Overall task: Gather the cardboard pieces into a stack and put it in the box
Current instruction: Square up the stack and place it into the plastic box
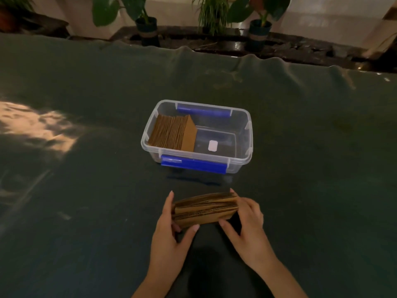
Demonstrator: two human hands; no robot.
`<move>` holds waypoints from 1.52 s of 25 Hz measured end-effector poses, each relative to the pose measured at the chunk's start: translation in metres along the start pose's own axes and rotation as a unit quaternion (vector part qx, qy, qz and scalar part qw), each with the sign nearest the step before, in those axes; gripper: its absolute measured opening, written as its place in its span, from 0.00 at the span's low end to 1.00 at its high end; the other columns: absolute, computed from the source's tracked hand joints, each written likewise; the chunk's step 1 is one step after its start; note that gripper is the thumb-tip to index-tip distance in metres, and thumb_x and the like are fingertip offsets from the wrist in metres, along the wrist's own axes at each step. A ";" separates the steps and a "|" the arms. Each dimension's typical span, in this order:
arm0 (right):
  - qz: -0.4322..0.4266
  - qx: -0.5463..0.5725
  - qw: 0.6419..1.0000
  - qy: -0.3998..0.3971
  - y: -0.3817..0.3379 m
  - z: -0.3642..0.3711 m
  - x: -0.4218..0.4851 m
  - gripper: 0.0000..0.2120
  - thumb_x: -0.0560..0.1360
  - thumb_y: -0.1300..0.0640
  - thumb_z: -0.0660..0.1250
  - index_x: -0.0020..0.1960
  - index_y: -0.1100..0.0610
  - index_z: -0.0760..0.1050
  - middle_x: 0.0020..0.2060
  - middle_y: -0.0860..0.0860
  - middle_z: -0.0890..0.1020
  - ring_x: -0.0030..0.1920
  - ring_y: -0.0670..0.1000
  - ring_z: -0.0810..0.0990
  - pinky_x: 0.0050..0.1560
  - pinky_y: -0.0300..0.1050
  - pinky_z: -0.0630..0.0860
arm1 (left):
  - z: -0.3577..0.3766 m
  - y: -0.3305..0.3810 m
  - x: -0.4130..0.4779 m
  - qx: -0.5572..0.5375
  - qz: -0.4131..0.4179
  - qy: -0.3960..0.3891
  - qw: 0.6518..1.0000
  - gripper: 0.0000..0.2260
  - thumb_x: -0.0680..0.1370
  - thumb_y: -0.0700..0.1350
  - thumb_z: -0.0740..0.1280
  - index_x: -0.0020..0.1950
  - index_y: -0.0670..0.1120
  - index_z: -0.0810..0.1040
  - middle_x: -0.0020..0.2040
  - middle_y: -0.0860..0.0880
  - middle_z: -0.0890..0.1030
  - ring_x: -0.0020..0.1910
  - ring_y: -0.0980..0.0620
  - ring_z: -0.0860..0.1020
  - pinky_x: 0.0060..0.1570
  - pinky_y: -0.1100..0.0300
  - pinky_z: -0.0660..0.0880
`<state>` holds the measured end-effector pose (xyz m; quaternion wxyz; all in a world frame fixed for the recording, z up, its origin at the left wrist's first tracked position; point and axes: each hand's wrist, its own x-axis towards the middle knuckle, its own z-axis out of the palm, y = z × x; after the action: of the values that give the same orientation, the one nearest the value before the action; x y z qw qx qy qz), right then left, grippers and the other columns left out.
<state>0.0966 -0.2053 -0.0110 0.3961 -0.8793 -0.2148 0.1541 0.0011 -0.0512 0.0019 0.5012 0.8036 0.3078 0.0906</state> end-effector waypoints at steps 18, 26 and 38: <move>0.015 0.081 0.997 -0.012 0.002 0.003 -0.002 0.34 0.73 0.57 0.65 0.66 0.31 0.51 0.57 0.37 0.65 0.59 0.26 0.62 0.53 0.25 0.62 | 0.005 0.001 -0.007 0.084 -0.003 -0.026 0.996 0.33 0.77 0.49 0.60 0.66 0.63 0.36 0.57 0.59 0.61 0.53 0.66 0.65 0.55 0.69 0.63; -0.030 0.032 0.998 0.040 0.003 -0.016 0.008 0.20 0.68 0.56 0.71 0.53 0.36 0.71 0.50 0.34 0.75 0.58 0.34 0.69 0.57 0.34 0.67 | -0.008 -0.009 0.001 0.103 0.081 0.005 0.991 0.13 0.75 0.43 0.65 0.60 0.50 0.73 0.52 0.55 0.73 0.50 0.65 0.70 0.52 0.71 0.68; -0.154 -0.022 0.987 -0.050 -0.107 -0.173 0.110 0.18 0.69 0.59 0.71 0.53 0.40 0.77 0.47 0.52 0.81 0.42 0.47 0.78 0.47 0.35 0.75 | -0.049 0.136 0.059 0.110 0.257 -0.013 0.960 0.19 0.70 0.52 0.67 0.59 0.59 0.67 0.48 0.62 0.70 0.46 0.63 0.71 0.48 0.66 0.70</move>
<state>0.2400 -0.1959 0.1705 0.3848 -0.8353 -0.3706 0.1299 0.0805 -0.0220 0.1331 0.3732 0.9071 0.0927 0.1713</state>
